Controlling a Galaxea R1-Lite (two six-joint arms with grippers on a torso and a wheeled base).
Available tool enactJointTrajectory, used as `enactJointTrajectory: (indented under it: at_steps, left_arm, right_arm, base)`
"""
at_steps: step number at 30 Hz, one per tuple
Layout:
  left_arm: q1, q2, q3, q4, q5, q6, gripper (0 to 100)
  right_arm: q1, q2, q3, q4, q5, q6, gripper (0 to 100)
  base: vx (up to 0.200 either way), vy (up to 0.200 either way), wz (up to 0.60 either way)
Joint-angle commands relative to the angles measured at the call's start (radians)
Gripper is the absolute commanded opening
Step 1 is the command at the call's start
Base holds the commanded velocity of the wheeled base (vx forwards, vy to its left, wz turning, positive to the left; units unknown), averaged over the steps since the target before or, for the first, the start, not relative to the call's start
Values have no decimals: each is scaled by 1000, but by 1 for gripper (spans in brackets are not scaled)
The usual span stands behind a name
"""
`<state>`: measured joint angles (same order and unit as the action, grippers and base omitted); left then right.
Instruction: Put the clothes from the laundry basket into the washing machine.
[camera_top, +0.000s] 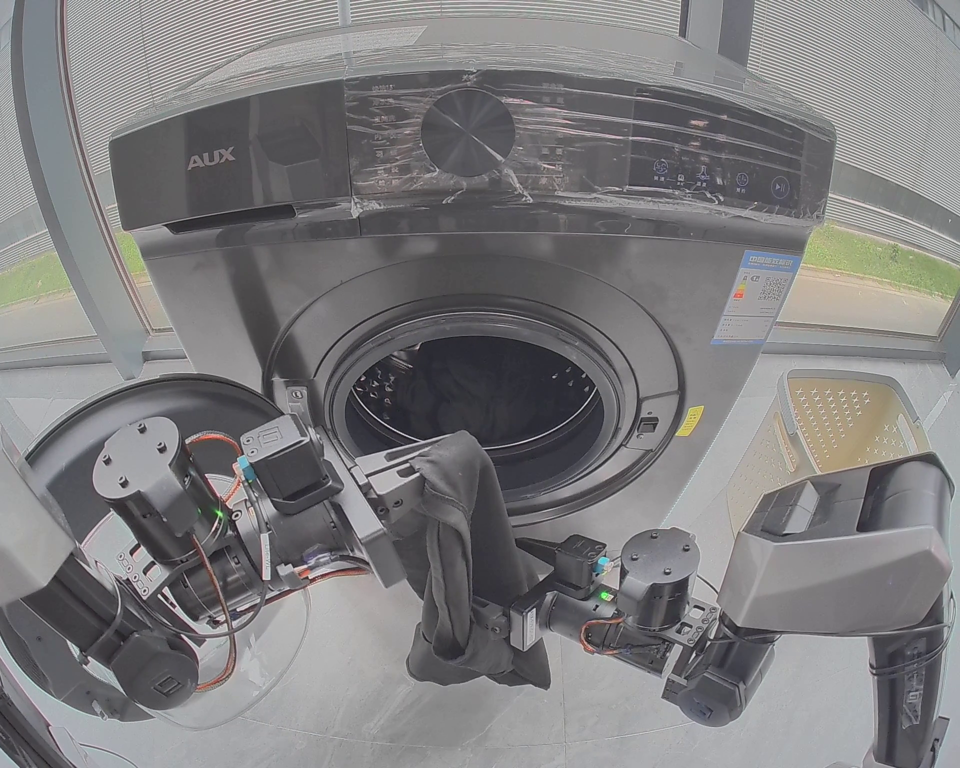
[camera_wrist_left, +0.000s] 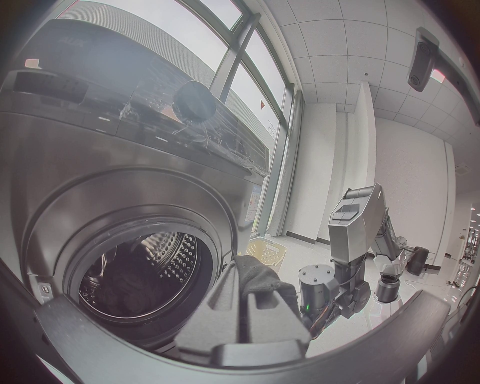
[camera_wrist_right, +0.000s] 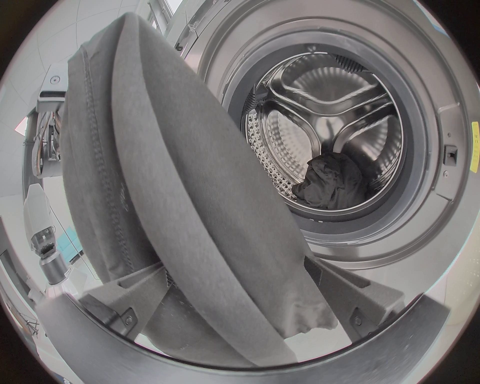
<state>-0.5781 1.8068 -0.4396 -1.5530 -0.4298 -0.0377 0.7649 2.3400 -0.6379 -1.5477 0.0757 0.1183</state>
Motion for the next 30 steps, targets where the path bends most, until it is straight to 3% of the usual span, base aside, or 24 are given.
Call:
enactJointTrajectory:
  at_steps: [1, 9, 15, 16, 22, 30]
  left_arm:
    - [0, -15, -1, -1, -1, -4, 0]
    - [-14, -43, 2, -2, -7, -7, 0]
    - [-14, -49, 1, -2, -10, -10, 0]
    - [-12, -43, 1, -1, -9, -16, 0]
    - [1, -21, -5, -1, 0, -24, 0]
    - [112, 108, -37, -1, 42, -18, 0]
  right_arm:
    - [5, 51, -42, 0, -1, 0, 100]
    - [5, 119, -160, 0, -1, 3, 100]
    - [11, 133, -167, -2, -4, 3, 100]
    - [17, 134, -166, -3, -5, 3, 0]
    - [45, 117, -149, -5, -11, 9, 0]
    - [102, -34, 46, -3, -16, 29, 0]
  base:
    - [0, 0, 0]
    - [0, 0, 0]
    - [0, 0, 0]
    - [0, 0, 0]
    - [0, 0, 0]
    - [0, 0, 0]
